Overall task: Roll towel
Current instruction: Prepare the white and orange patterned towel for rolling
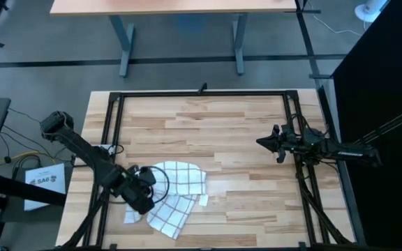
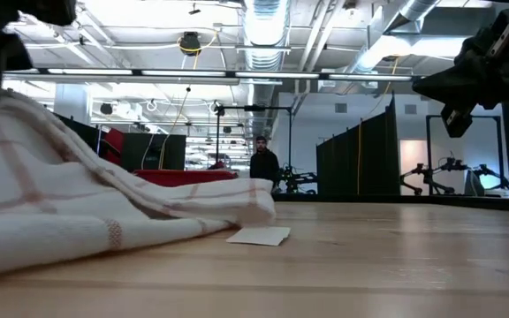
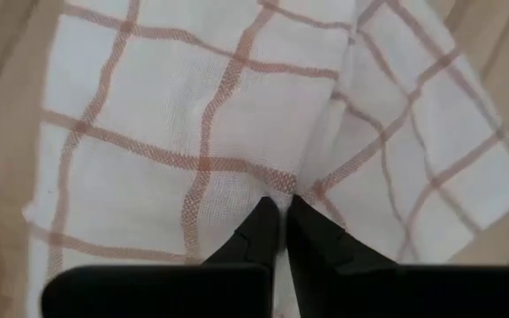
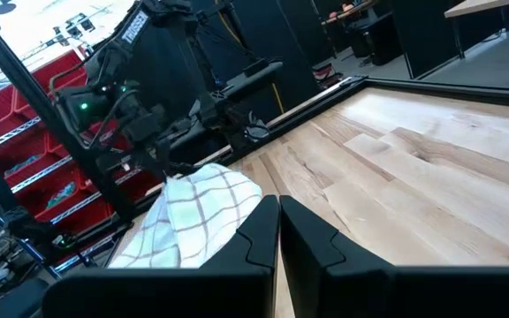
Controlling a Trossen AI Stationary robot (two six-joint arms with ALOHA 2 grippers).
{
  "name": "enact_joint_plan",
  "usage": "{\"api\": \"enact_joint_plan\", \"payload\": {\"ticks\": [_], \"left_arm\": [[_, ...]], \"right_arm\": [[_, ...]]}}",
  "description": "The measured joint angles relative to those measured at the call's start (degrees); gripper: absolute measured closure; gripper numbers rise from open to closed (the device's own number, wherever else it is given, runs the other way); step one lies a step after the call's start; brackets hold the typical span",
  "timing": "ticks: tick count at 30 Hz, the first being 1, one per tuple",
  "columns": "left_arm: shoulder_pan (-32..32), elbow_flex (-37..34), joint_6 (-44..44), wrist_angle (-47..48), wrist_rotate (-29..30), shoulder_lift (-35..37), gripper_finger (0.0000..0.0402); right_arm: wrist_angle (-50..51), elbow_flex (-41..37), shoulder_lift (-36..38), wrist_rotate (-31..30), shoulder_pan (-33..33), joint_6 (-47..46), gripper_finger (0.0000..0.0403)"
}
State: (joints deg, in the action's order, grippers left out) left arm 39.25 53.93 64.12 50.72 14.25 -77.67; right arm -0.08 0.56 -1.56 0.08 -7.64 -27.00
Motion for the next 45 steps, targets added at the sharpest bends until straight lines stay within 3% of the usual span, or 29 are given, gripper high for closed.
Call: {"api": "enact_joint_plan", "payload": {"ticks": [10,15,20,28,35,45], "left_arm": [[-3.7,0.0,-8.8,0.5,-2.1,-4.3,0.0354],[-4.1,0.0,-10.5,-1.4,-2.2,-6.0,0.0395],[-4.6,-0.2,-10.6,-2.2,-2.0,-5.9,0.0398],[-4.4,-4.2,-11.6,-2.5,-2.9,-5.9,0.0368],[-4.4,-6.4,-13.3,-8.2,-5.2,-5.9,0.0329],[-4.4,-6.4,-16.9,-8.7,-7.0,-5.9,0.0299]], "right_arm": [[0.0,0.0,0.0,0.0,0.0,0.0,0.0401],[0.0,0.0,0.0,0.0,0.0,0.1,0.0401],[0.0,0.0,0.0,0.0,0.0,0.5,0.0401],[0.0,0.0,-0.8,0.0,0.0,0.5,0.0401],[0.0,0.0,-0.8,0.0,0.0,0.5,0.0401],[0.0,0.0,-1.0,0.0,0.0,0.5,0.0401]]}}
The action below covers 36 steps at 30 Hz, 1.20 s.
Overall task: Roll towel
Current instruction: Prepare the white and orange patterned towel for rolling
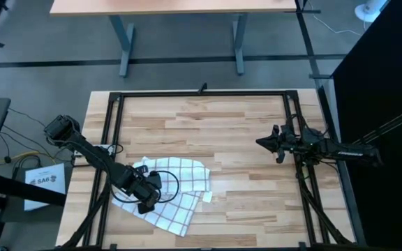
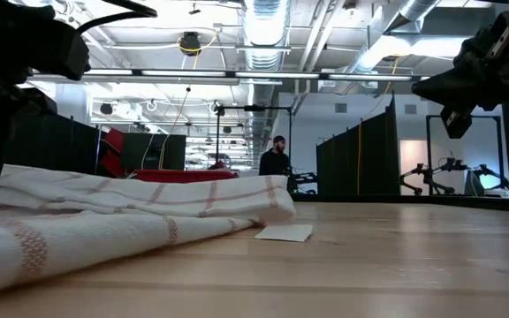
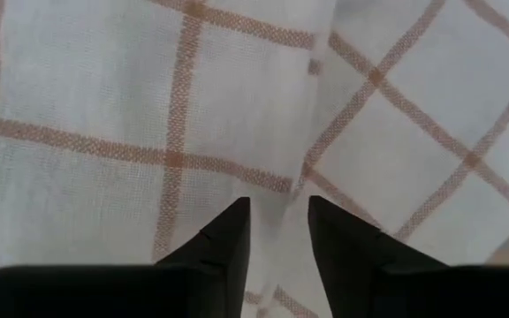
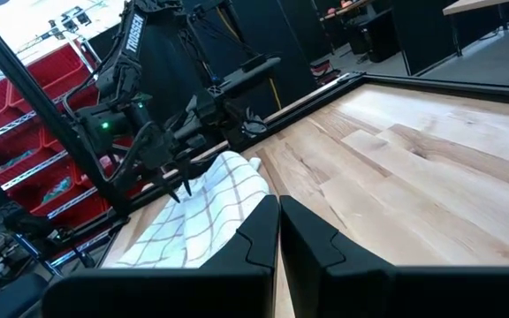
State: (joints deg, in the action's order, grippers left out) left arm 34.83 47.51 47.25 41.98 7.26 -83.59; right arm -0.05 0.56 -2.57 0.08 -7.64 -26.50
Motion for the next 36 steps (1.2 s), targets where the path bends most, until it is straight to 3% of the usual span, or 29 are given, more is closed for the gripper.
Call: {"api": "enact_joint_plan", "payload": {"ticks": [14,19,22,25,30,36], "left_arm": [[-0.2,-1.7,-1.2,-1.3,-1.1,0.0,0.0306],[-0.2,-1.7,-1.2,-0.5,-1.0,-3.3,0.0309],[-0.2,-1.5,-0.9,-1.5,-1.3,-6.2,0.0331],[-0.3,-0.8,-0.9,-1.9,-1.5,-6.7,0.0381],[-0.8,-0.3,1.2,-0.6,-0.4,-2.5,0.0398],[-2.7,-0.3,2.6,-0.3,-4.1,4.6,0.0399]], "right_arm": [[0.0,0.0,-3.1,0.0,0.0,0.0,0.0401],[0.0,0.0,-3.1,0.0,0.0,0.2,0.0401],[0.0,0.0,-3.1,0.0,0.0,0.1,0.0401],[0.0,0.0,-3.1,0.0,0.0,0.1,0.0401],[0.0,0.0,-3.1,0.0,0.0,0.0,0.0401],[0.0,0.0,-3.1,0.0,0.0,0.0,0.0401]]}}
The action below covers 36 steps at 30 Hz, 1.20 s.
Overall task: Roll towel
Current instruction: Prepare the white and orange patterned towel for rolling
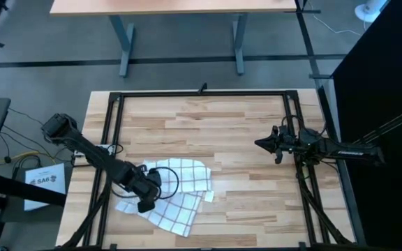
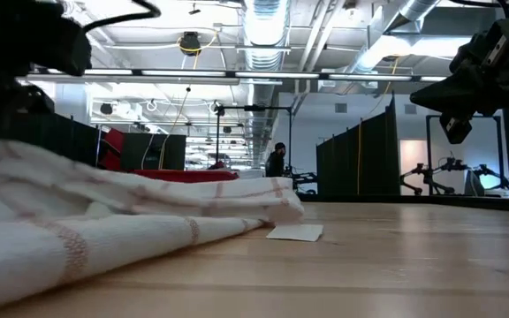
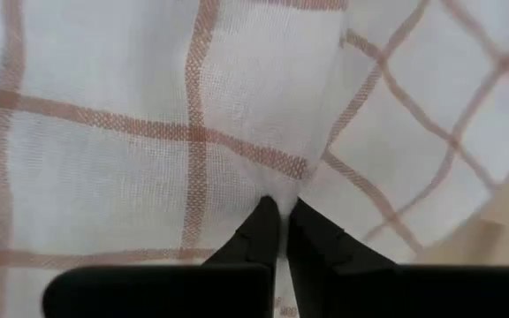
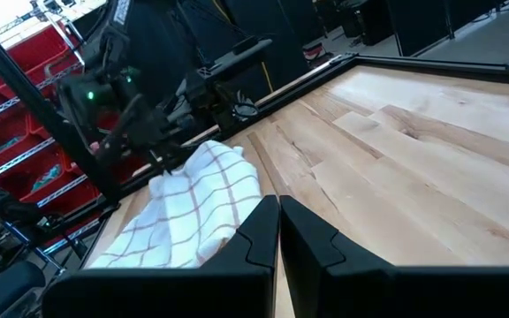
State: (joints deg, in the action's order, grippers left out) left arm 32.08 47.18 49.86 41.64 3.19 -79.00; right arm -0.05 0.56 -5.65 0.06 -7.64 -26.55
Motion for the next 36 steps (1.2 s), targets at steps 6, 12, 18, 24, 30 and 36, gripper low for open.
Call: {"api": "enact_joint_plan", "payload": {"ticks": [6,12,18,24,30,36], "left_arm": [[-4.3,0.0,-1.7,-1.1,-1.8,4.1,0.0395],[-9.6,0.0,-7.0,-2.2,-5.8,4.9,0.0400],[-11.9,-1.0,-9.4,-0.8,-7.9,5.9,0.0401],[-14.9,0.0,-8.4,-2.6,-7.3,8.1,0.0401],[-18.8,0.5,-11.2,-5.9,-5.6,10.9,0.0400],[-26.3,6.5,-15.7,-8.4,-6.6,8.5,0.0401]], "right_arm": [[0.0,0.0,0.0,0.0,0.0,0.0,0.0401],[0.0,0.0,0.0,0.0,0.0,0.0,0.0401],[0.0,0.0,0.0,0.0,0.0,0.0,0.0401],[0.0,0.0,0.0,0.0,-0.3,0.0,0.0401],[-0.1,0.0,0.0,0.0,-0.8,0.1,0.0401],[-0.2,0.0,0.0,0.0,-0.8,0.2,0.0401]]}}
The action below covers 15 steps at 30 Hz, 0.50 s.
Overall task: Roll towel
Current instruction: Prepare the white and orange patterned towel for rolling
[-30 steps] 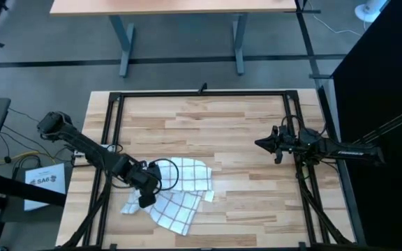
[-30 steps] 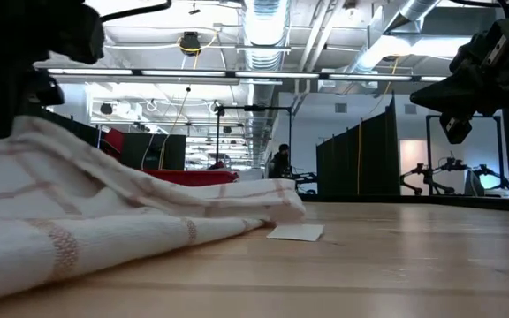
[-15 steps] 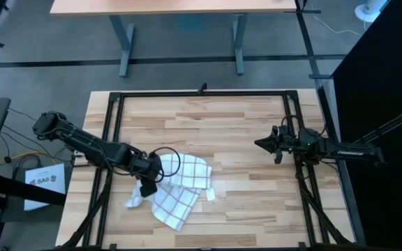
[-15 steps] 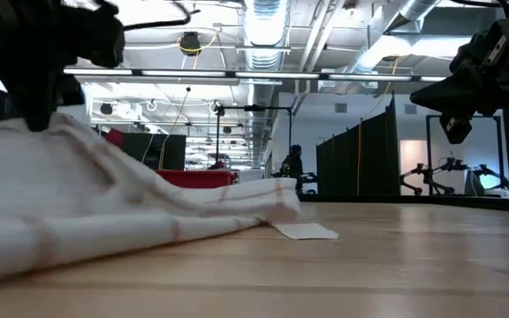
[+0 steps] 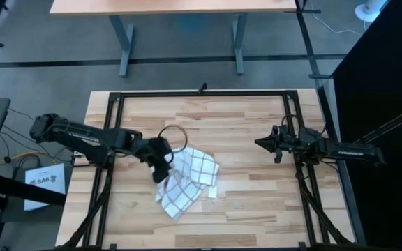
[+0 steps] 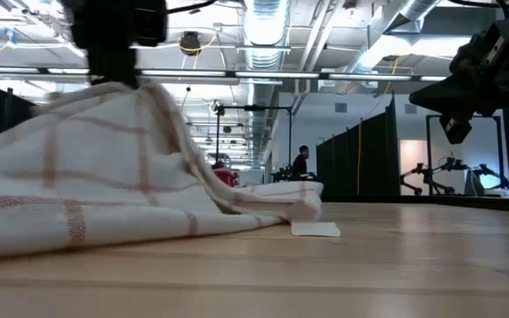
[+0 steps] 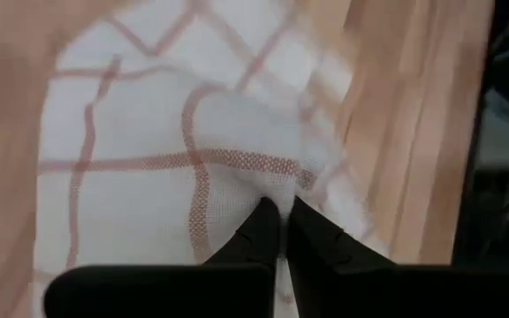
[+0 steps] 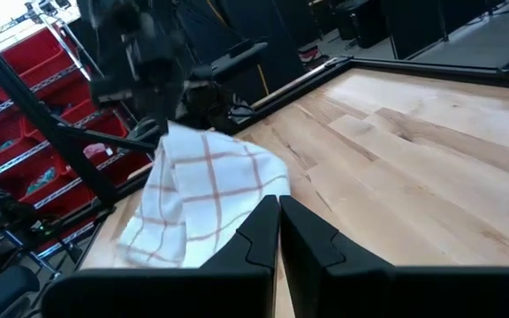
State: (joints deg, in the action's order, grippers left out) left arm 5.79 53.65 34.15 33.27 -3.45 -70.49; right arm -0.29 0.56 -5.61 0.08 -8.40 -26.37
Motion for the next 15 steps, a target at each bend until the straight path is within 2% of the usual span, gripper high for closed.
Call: {"api": "enact_joint_plan", "payload": {"ticks": [5,9,12,15], "left_arm": [[-8.9,8.1,-4.9,-7.6,-0.4,-1.9,0.0401],[-14.7,14.8,-6.2,-15.2,-4.4,-5.4,0.0401],[-15.4,20.8,-8.1,-17.0,-8.2,-11.6,0.0401],[-13.8,27.2,-11.0,-14.3,-12.1,-19.5,0.0401]], "right_arm": [[-0.4,0.0,0.0,0.0,0.0,-0.2,0.0401],[-1.9,0.0,0.0,0.0,-0.3,-0.2,0.0401],[-1.9,0.0,0.0,0.0,-0.4,-0.2,0.0401],[-2.0,0.0,0.0,0.0,-0.4,-0.2,0.0401]]}}
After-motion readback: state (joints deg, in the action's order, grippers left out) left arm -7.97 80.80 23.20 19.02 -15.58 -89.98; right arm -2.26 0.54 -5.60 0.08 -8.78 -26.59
